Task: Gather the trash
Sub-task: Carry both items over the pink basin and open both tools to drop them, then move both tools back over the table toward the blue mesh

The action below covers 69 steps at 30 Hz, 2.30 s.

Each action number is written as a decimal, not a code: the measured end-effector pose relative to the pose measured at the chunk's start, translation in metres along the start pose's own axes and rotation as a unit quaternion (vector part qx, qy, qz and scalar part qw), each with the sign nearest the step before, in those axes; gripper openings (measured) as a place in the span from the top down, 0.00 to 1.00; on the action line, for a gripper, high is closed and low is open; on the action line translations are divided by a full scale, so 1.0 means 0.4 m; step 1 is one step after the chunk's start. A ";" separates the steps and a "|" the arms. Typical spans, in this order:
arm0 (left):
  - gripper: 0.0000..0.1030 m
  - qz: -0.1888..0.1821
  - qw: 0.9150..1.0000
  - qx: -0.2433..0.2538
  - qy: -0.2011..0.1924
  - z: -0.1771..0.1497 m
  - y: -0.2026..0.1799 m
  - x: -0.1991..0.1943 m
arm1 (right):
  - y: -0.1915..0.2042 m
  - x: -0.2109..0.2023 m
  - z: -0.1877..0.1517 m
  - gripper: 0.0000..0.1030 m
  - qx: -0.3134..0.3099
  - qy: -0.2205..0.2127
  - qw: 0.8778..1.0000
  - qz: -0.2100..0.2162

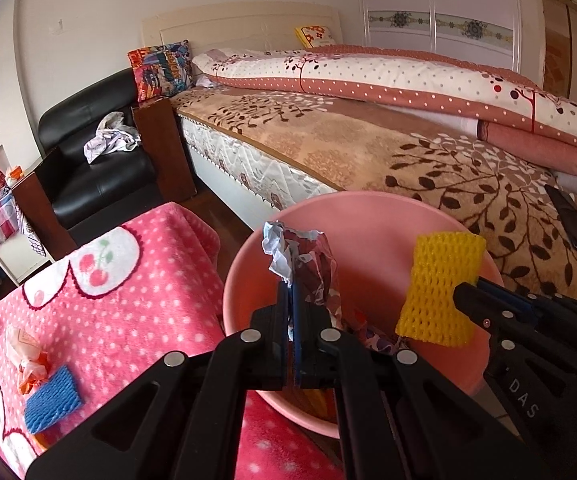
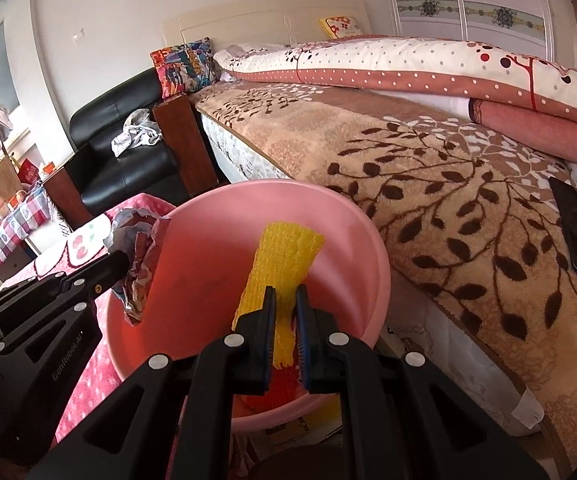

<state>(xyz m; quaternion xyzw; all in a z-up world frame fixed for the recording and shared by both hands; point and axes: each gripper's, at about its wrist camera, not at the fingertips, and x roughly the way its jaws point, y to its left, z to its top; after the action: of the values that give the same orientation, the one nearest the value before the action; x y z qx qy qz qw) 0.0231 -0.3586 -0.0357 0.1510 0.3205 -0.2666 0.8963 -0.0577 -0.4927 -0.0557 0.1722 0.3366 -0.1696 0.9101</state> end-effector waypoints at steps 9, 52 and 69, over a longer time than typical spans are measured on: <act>0.99 -0.014 1.000 0.004 0.009 0.002 -0.011 0.011 | -0.022 0.011 0.000 0.85 0.014 0.001 1.000 0.001; 0.72 0.036 0.999 -0.015 -0.024 -0.109 0.110 -0.233 | 0.153 -0.159 -0.076 0.58 -0.026 -0.030 0.996 0.084; 0.72 0.133 0.982 -0.130 0.024 -0.298 0.438 -0.298 | 0.458 -0.097 -0.139 0.58 -0.127 0.019 0.976 0.177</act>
<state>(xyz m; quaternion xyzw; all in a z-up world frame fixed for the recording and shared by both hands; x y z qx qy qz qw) -0.0126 -0.1182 -0.0294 0.0804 0.3507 -0.0971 0.9280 -0.0387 -0.2997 -0.0329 0.1153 0.3368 0.0412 0.9336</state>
